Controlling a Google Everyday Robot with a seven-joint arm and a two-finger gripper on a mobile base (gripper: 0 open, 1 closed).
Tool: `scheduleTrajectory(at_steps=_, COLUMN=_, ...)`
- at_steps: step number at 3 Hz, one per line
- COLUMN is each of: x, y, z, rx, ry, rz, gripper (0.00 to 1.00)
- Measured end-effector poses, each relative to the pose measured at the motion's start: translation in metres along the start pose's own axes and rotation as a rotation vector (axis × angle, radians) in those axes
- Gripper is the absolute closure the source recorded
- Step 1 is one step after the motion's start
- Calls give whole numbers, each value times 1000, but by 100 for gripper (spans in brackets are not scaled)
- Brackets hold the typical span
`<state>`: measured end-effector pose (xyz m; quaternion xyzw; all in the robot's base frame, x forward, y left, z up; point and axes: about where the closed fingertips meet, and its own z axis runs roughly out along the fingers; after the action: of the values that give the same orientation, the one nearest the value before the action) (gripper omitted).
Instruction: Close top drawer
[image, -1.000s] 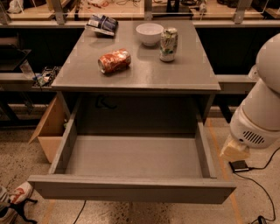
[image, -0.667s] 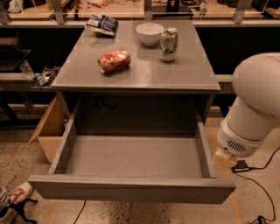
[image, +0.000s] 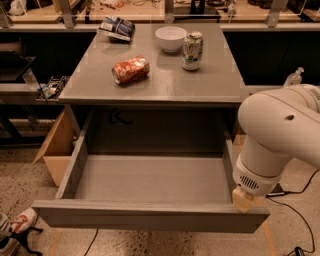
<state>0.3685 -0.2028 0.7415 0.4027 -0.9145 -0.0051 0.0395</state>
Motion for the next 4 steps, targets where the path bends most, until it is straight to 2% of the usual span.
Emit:
scheduleTrajectory(at_steps=3, x=28, y=30, z=27, rx=-97, ry=14, rz=106, gripper=100)
scheduleTrajectory(at_steps=4, x=31, y=34, z=41, rx=-96, ry=-2, rz=126, gripper=100)
